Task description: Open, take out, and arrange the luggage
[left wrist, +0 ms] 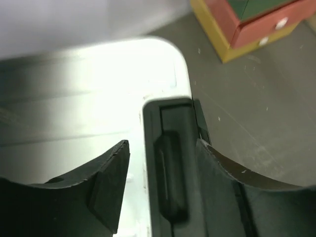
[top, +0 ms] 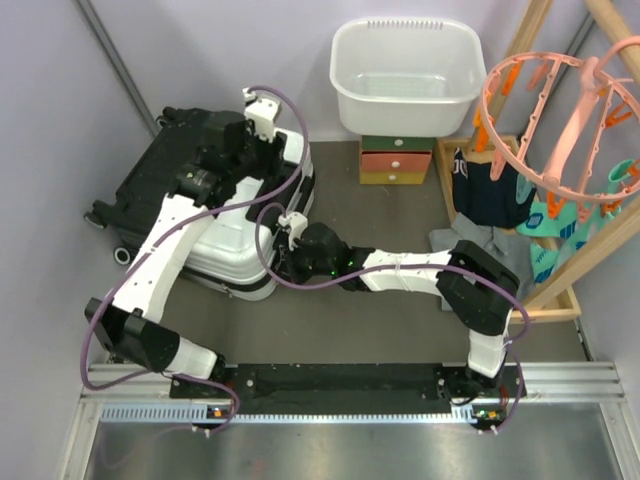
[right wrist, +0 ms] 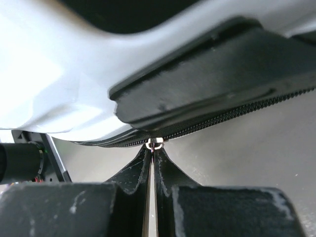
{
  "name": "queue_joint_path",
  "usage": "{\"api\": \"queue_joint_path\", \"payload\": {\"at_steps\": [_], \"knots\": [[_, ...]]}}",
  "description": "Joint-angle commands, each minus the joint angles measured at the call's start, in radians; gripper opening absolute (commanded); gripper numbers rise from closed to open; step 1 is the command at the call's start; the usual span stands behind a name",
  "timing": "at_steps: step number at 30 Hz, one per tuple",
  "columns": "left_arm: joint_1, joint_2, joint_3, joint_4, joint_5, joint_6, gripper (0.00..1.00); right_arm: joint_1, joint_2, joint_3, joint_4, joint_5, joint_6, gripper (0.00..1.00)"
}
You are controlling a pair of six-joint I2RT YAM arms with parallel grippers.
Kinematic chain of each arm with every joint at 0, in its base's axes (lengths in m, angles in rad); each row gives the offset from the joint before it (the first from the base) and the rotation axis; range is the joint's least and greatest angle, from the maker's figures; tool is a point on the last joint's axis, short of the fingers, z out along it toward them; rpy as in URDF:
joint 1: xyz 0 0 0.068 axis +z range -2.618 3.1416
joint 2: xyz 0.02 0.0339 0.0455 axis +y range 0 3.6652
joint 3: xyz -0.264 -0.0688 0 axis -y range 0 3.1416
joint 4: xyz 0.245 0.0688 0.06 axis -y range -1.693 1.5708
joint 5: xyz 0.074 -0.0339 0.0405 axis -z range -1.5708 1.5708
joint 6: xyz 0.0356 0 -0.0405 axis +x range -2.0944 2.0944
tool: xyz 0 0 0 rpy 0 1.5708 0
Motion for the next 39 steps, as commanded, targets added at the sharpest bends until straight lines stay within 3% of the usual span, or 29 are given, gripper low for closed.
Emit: {"api": "queue_joint_path", "payload": {"at_steps": [1, 8, 18, 28, 36, 39], "knots": [[-0.034, 0.08, -0.029, -0.098, -0.154, -0.129, 0.59, 0.024, 0.012, -0.012, 0.142, -0.034, 0.062, 0.0], [-0.135, 0.034, -0.142, -0.089, -0.199, -0.122, 0.58, 0.024, -0.007, -0.04, 0.119, -0.008, 0.051, 0.0], [-0.142, -0.009, -0.18, -0.233, -0.153, -0.045, 0.58, 0.026, -0.008, -0.032, 0.098, 0.002, 0.035, 0.0], [-0.142, 0.132, -0.197, -0.305, -0.185, 0.024, 0.58, 0.013, -0.033, -0.038, 0.07, 0.04, 0.032, 0.0], [-0.142, 0.198, -0.168, -0.412, -0.115, 0.027, 0.22, -0.014, -0.044, -0.097, 0.144, 0.017, 0.088, 0.0], [-0.142, 0.195, -0.16, -0.432, -0.113, 0.033, 0.13, -0.017, -0.044, -0.103, 0.15, 0.015, 0.091, 0.0]]}}
